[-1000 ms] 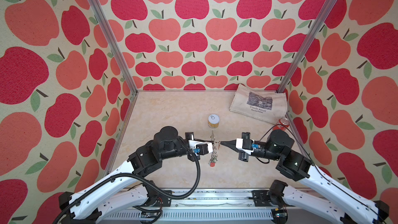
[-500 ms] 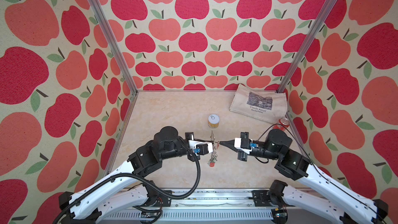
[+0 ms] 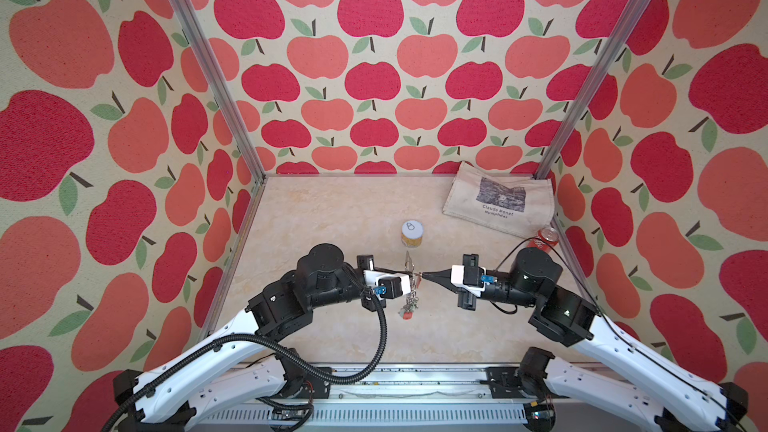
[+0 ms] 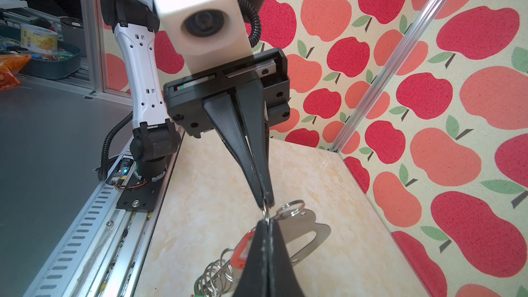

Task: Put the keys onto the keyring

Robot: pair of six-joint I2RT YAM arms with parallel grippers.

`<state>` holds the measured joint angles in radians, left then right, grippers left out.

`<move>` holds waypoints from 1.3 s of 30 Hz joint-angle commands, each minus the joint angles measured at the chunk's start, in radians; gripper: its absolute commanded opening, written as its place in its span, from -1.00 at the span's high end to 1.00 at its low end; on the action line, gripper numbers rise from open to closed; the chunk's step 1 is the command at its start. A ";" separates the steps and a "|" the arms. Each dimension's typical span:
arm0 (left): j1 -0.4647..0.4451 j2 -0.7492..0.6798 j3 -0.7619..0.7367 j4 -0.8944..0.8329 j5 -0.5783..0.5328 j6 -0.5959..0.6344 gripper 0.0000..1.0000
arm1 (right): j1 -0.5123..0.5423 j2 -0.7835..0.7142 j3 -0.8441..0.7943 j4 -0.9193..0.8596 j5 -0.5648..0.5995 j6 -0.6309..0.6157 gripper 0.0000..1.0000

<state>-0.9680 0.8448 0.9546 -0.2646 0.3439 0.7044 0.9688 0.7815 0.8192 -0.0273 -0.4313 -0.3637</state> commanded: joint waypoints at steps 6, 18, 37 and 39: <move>-0.019 -0.023 0.039 0.018 0.027 -0.004 1.00 | 0.008 0.015 0.029 -0.021 -0.004 0.011 1.00; -0.024 -0.029 0.038 0.019 0.022 -0.002 1.00 | 0.008 0.018 0.035 -0.049 -0.001 0.003 1.00; -0.030 -0.017 0.031 -0.007 -0.023 -0.017 1.00 | 0.008 -0.002 0.046 -0.068 0.029 0.003 1.00; -0.031 -0.013 0.034 -0.027 -0.043 -0.032 1.00 | 0.008 -0.010 0.054 -0.088 0.040 0.010 1.00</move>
<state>-0.9936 0.8318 0.9550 -0.2817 0.3286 0.6971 0.9733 0.7921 0.8322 -0.0841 -0.4164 -0.3645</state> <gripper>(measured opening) 0.048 0.042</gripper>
